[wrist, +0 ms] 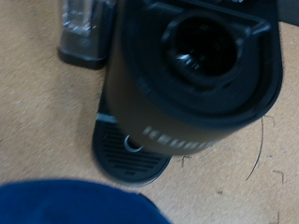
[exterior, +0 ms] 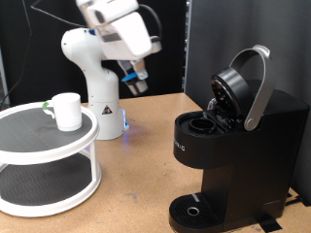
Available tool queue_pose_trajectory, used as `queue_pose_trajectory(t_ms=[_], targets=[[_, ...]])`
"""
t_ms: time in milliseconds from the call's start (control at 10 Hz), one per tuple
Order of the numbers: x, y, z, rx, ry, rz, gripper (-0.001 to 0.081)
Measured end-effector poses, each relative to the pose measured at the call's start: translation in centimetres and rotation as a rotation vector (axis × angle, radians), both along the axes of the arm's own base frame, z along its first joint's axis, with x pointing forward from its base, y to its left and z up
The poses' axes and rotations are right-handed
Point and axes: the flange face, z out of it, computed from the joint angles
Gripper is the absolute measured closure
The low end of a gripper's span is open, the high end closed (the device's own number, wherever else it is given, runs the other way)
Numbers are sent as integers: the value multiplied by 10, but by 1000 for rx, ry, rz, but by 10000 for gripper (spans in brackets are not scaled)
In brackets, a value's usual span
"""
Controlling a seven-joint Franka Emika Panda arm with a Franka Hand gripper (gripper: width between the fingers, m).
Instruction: Make a cup of coffee with the keurig machine
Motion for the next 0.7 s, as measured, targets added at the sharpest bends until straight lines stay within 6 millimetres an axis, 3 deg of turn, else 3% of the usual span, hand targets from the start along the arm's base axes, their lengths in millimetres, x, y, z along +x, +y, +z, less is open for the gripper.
queue_pose_trajectory(t_ms=[300, 700], targets=[[26, 30, -2, -15, -2, -50, 333], [28, 27, -7, 4, 0, -24, 337]])
